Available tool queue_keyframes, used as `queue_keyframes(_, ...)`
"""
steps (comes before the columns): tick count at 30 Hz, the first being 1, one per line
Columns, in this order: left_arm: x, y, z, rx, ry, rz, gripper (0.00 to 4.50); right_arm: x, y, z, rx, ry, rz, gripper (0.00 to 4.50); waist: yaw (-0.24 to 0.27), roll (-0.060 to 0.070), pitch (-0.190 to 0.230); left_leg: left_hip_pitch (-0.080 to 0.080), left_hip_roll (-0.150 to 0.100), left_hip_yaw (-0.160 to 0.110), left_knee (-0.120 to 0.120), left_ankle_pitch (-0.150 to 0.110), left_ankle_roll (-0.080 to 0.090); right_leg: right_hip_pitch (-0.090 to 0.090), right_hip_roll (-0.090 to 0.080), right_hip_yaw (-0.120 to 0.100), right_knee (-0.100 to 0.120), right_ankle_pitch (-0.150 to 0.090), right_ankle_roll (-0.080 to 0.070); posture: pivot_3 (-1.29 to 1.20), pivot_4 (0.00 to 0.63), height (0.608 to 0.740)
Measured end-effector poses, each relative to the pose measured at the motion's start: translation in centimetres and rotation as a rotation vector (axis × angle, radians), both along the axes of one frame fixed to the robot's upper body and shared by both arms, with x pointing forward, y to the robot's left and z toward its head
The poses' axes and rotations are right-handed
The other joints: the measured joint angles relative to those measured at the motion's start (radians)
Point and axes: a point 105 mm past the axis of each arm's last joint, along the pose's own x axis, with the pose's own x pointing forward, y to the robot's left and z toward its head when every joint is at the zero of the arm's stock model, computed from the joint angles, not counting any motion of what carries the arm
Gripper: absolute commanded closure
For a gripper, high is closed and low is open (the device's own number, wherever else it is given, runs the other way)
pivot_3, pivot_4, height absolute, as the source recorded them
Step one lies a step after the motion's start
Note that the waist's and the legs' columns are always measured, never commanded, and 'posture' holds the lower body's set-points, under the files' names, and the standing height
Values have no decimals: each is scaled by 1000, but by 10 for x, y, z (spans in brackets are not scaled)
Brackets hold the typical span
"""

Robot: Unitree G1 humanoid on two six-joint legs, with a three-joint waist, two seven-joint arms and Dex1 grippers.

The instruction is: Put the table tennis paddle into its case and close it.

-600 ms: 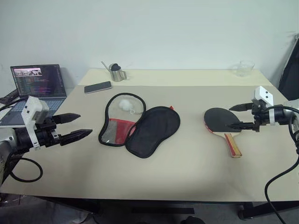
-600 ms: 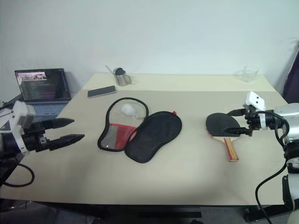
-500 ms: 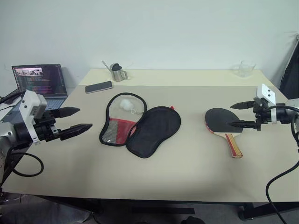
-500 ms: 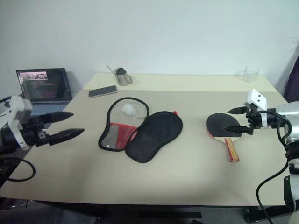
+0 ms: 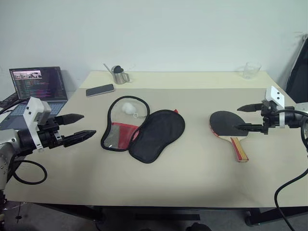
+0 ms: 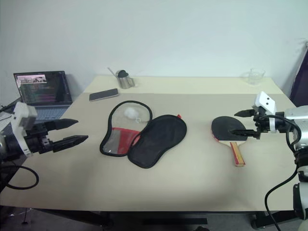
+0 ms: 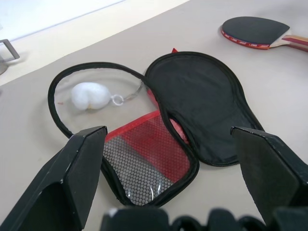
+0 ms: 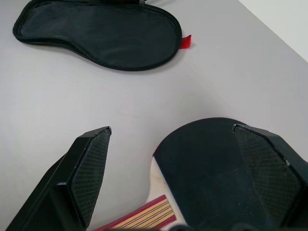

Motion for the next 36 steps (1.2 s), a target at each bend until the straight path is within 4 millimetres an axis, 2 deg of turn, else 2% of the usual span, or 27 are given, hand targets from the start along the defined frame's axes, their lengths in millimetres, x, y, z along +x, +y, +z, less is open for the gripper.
queue_keyframes(3, 3, -3, -5, 23, 12, -10, 0, -1, -2, -3, 6, 19, -10, 38, 0, 0, 0, 0, 0, 0, 0, 0, 0, 0, 0, 0, 0, 0, 0, 0, 150, 740)
queue_keyframes(8, 22, -10, -16, 8, 26, 12, 0, -1, -5, -7, 12, 38, -27, 38, 0, 0, 0, 0, 0, 0, 1, 0, 0, 0, 0, 0, 1, 0, 0, 0, 150, 740)
queue_keyframes(13, 41, 20, -25, 25, 38, 217, 0, -1, 5, -10, 20, 31, 9, 38, -5, 0, 0, 1, 0, 2, 0, 0, 0, -1, 1, 3, 2, 0, 0, 0, 150, 740)
queue_keyframes(16, 58, 36, -33, -58, 66, 369, 0, 1, 14, -13, 27, 18, 25, 38, 0, -1, 0, 1, -1, 2, 2, 0, 0, -1, 1, 3, 5, 0, 0, 0, 150, 740)
queue_keyframes(18, 68, 38, -39, -112, 98, 423, 0, 2, 16, -13, 26, 11, 28, 38, 2, -1, 0, 1, -2, 3, 3, 0, 0, -2, 0, 4, 7, 0, 1, 0, 150, 740)
queue_keyframes(21, 81, 32, -58, -139, 187, 463, 0, 0, 22, -11, 15, -7, 45, 38, 6, -2, -1, 1, -2, 3, 3, 0, 0, -2, 0, 4, 8, 0, 1, 0, 150, 740)
queue_keyframes(25, 85, 6, -88, -159, 303, 392, 0, -6, 28, -11, 21, -4, 70, 38, 4, -3, -1, 1, -2, 4, 4, 0, 0, -4, 0, 6, 9, 0, 1, 0, 150, 740)
queue_keyframes(31, 92, -17, -96, -197, 353, 335, 0, -14, 24, -6, 9, -12, 59, 38, 3, -3, -1, 1, -1, 6, 4, 0, 0, -4, 0, 8, 10, 0, 1, 0, 150, 740)
queue_keyframes(36, 105, -14, -117, -166, 410, 469, 0, -19, 26, -6, 13, -8, 63, 38, 0, -4, -1, 4, -1, 9, 4, 0, 0, -4, 0, 10, 13, 0, 1, 0, 150, 740)
